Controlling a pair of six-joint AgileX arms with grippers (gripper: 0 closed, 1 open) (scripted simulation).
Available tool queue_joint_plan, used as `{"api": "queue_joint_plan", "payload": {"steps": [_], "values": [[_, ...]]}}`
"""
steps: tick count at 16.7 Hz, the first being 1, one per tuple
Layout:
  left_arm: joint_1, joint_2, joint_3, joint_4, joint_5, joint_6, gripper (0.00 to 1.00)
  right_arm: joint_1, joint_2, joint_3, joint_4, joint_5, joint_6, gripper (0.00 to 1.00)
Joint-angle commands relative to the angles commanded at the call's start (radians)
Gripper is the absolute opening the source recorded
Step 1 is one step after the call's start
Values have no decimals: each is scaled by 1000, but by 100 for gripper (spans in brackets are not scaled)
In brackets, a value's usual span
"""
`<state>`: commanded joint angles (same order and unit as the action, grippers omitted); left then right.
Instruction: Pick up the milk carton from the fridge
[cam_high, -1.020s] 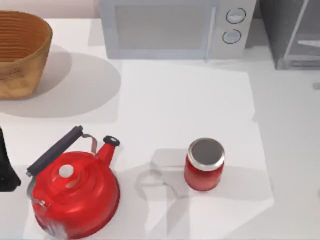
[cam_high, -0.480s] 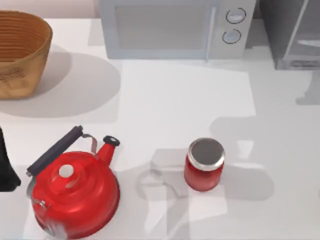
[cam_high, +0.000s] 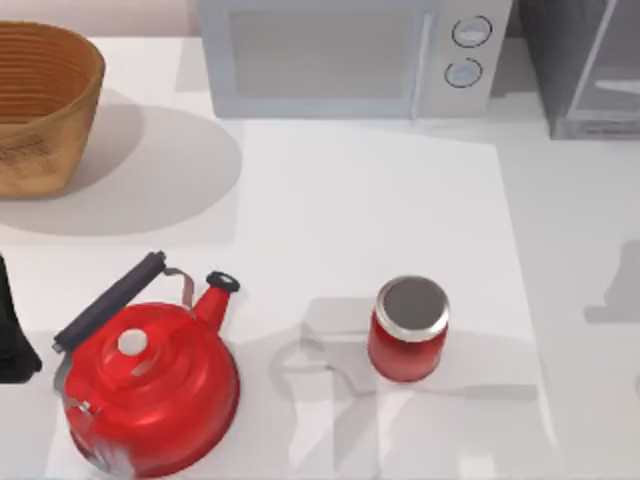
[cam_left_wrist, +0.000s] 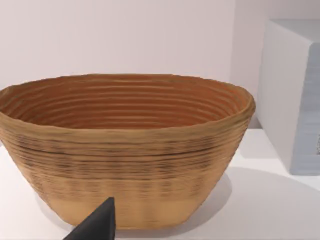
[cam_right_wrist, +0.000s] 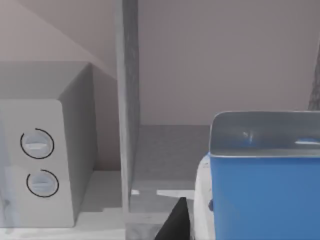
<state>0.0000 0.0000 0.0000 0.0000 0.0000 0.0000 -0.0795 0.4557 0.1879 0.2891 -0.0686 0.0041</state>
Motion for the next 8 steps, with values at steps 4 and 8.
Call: {"api": "queue_joint_plan", "payload": {"steps": [4, 8], "values": [[0, 0, 0, 0, 0, 0, 100, 50, -308, -126, -190, 44, -1, 0], [0, 0, 0, 0, 0, 0, 100, 78, -447, -184, -283, 67, -4, 0]]}}
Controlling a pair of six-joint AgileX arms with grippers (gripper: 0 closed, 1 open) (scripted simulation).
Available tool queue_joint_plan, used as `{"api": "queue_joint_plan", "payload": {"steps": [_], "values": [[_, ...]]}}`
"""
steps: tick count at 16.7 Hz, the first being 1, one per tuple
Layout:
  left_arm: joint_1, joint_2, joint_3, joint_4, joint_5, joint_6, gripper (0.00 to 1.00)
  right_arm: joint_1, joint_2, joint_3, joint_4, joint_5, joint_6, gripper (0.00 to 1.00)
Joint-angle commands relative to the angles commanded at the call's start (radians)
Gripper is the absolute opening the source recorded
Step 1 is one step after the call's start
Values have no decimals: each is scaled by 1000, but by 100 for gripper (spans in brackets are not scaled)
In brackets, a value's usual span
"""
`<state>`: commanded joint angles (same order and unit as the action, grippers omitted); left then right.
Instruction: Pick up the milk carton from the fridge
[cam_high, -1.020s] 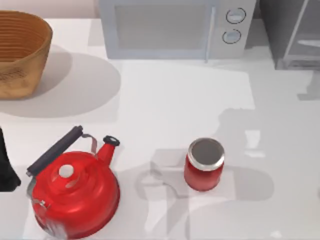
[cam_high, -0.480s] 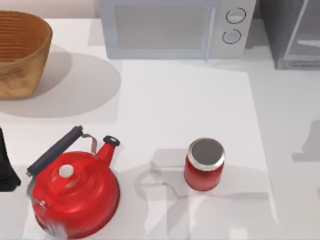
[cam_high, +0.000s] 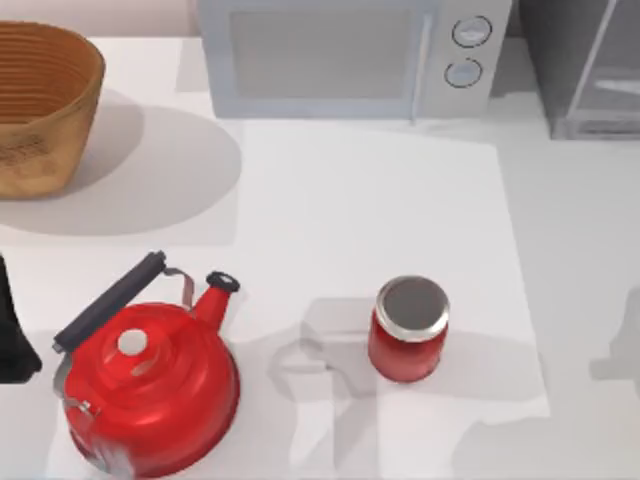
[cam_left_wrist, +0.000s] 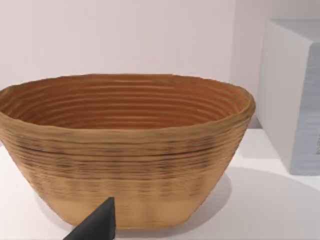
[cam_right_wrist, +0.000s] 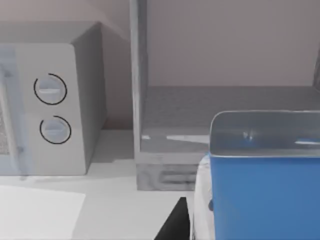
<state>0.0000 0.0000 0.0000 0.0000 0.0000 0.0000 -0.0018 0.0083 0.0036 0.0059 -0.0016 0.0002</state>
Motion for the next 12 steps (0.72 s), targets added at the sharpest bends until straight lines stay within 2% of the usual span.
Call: {"api": "queue_joint_plan", "payload": {"steps": [7, 12], "values": [[0, 0, 0, 0, 0, 0, 100, 0, 5, 3, 4, 0, 1, 0], [0, 0, 0, 0, 0, 0, 100, 27, 191, 93, 165, -9, -8, 0]]}}
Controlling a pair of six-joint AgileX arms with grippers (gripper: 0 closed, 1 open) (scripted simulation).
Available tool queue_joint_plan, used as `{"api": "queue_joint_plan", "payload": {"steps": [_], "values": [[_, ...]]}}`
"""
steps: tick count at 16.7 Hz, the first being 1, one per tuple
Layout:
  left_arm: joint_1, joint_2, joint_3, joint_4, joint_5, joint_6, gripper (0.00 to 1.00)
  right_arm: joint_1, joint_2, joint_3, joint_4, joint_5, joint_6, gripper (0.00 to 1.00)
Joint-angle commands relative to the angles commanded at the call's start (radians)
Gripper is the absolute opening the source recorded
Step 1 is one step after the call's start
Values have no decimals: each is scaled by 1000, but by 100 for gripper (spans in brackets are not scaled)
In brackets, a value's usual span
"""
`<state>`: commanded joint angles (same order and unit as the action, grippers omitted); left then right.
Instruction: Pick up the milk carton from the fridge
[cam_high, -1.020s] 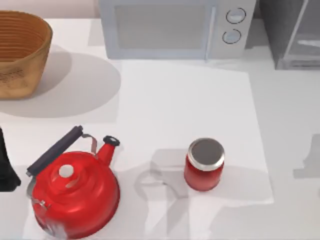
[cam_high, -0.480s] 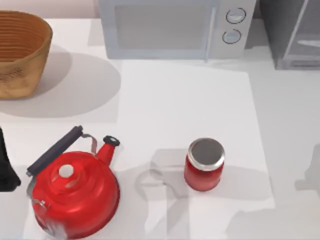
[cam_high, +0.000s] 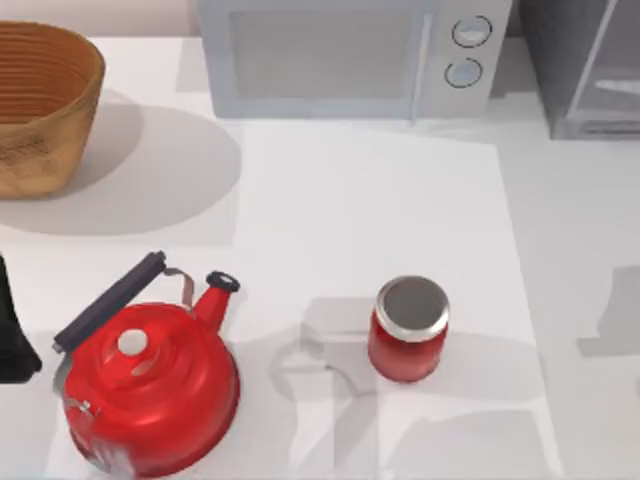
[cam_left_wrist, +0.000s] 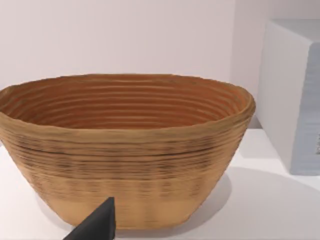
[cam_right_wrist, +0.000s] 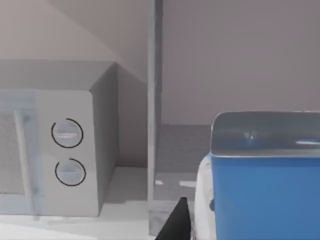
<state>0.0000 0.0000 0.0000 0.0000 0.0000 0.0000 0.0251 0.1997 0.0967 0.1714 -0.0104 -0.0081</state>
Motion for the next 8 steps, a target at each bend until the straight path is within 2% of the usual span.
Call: {"api": "queue_joint_plan", "payload": {"steps": [8], "values": [[0, 0, 0, 0, 0, 0, 100, 96, 620, 275, 501, -46, -14, 0]]}}
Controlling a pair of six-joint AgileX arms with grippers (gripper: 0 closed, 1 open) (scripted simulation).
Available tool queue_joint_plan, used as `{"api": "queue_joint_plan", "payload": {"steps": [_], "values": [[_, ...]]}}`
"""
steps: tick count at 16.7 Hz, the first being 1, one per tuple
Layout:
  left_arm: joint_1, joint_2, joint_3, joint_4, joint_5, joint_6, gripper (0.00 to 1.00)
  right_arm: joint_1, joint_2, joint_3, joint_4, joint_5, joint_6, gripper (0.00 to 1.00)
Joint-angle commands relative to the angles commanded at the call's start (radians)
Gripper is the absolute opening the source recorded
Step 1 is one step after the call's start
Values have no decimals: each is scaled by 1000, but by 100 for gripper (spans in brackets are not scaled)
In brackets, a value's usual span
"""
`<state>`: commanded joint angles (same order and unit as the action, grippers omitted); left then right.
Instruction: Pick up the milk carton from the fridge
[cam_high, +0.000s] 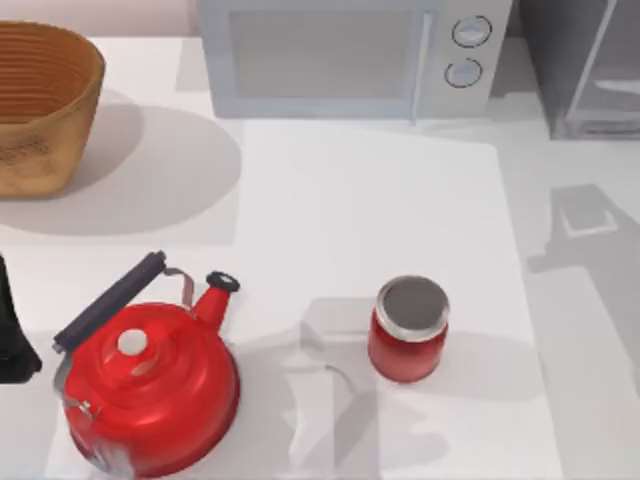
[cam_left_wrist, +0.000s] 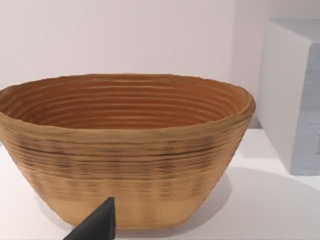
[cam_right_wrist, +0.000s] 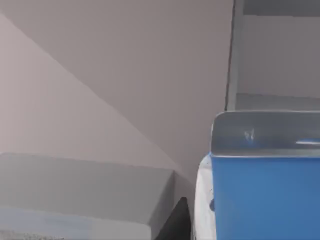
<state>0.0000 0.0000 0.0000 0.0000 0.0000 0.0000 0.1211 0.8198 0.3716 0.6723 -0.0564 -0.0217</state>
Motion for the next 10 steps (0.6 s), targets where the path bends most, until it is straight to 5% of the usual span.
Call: {"api": "queue_joint_plan", "payload": {"steps": [10], "values": [[0, 0, 0, 0, 0, 0, 100, 160, 885, 295, 578, -130, 14, 0]]}}
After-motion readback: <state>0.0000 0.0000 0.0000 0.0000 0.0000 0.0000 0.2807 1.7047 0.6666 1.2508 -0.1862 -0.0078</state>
